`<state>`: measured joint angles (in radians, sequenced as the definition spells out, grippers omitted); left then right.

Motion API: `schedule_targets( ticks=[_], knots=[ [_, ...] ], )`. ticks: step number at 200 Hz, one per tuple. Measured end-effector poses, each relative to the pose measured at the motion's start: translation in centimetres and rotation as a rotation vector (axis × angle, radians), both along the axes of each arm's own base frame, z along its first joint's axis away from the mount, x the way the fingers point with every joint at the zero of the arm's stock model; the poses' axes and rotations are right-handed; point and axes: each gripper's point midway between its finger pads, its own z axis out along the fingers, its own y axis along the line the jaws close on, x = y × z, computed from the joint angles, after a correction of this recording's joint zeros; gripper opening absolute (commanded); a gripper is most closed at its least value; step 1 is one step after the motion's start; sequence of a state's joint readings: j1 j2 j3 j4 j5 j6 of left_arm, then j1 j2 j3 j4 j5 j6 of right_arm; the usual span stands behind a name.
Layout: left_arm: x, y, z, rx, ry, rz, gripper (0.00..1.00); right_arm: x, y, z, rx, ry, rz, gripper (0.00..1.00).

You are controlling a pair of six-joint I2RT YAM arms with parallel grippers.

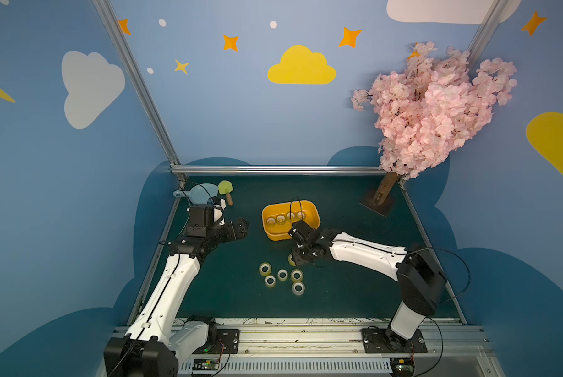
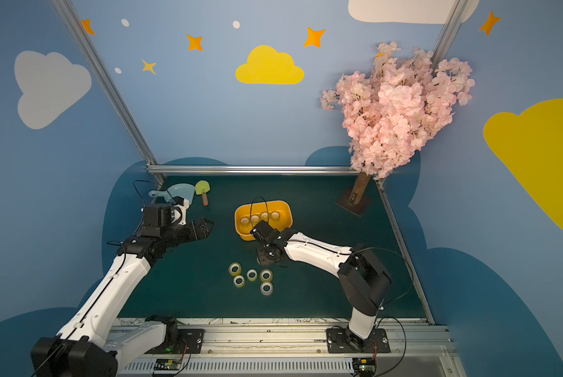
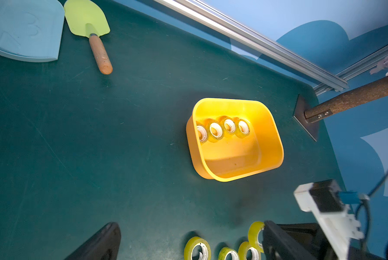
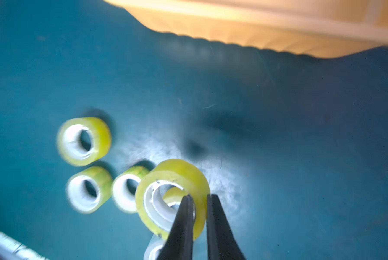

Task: Put the transparent tape into the storage box
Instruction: Pick up the tape at the center of the board, then place the tape in the storage box.

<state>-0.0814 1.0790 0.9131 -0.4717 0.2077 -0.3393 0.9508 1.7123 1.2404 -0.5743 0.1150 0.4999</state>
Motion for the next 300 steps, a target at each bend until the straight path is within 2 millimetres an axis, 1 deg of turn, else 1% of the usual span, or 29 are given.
schedule_targets(
  ticks=[31,48,80,102,120,134,147,161,180,202,224,251,265,280,300],
  knots=[
    [0.0,0.1,0.0,0.003,-0.001,0.003,1.0,-0.4,-0.1,3.9,0.075,-0.048,0.023,0.0],
    [0.0,0.1,0.0,0.006,-0.002,0.003,1.0,-0.4,-0.4,5.4,0.098,-0.062,0.018,0.0],
    [-0.1,0.0,0.3,0.005,-0.013,0.001,1.0,0.9,-0.3,8.0,0.128,-0.119,0.006,0.0],
    [-0.2,0.0,0.6,0.004,-0.022,0.0,1.0,2.8,-0.3,10.0,0.151,-0.163,0.0,0.0],
    [-0.2,0.0,0.7,0.004,-0.024,0.0,1.0,5.5,-0.3,11.6,0.183,-0.185,-0.026,0.0],
    [-0.2,0.0,0.7,0.005,-0.024,0.001,1.0,7.7,-0.2,11.9,0.196,-0.185,-0.046,0.0],
    [-0.2,0.1,0.7,0.008,-0.026,0.004,1.0,9.5,0.2,11.5,0.197,-0.174,-0.053,0.0],
    [-0.2,0.2,0.7,0.012,-0.028,0.008,1.0,11.3,0.9,10.3,0.192,-0.151,-0.055,0.0],
    [-0.2,0.2,0.7,0.016,-0.029,0.01,1.0,13.0,2.7,7.8,0.183,-0.091,-0.03,0.0],
    [-0.2,0.2,0.7,0.021,-0.03,0.009,1.0,14.1,4.5,4.6,0.176,-0.003,-0.006,0.0],
    [-0.2,0.2,0.7,0.022,-0.03,0.006,1.0,14.3,5.7,1.2,0.161,0.081,0.013,0.0],
    [-0.2,0.1,0.7,0.024,-0.031,0.002,1.0,13.8,6.1,-1.9,0.142,0.161,0.02,0.0],
    [-0.2,0.1,0.7,0.024,-0.031,0.002,1.0,13.3,6.1,-3.0,0.133,0.194,0.022,0.0],
    [-0.2,0.1,0.7,0.023,-0.031,0.001,1.0,13.1,6.3,-3.8,0.129,0.212,0.024,0.0],
    [-0.3,0.0,0.7,0.021,-0.031,-0.001,1.0,12.9,6.6,-4.2,0.137,0.23,0.028,0.0]
  ],
)
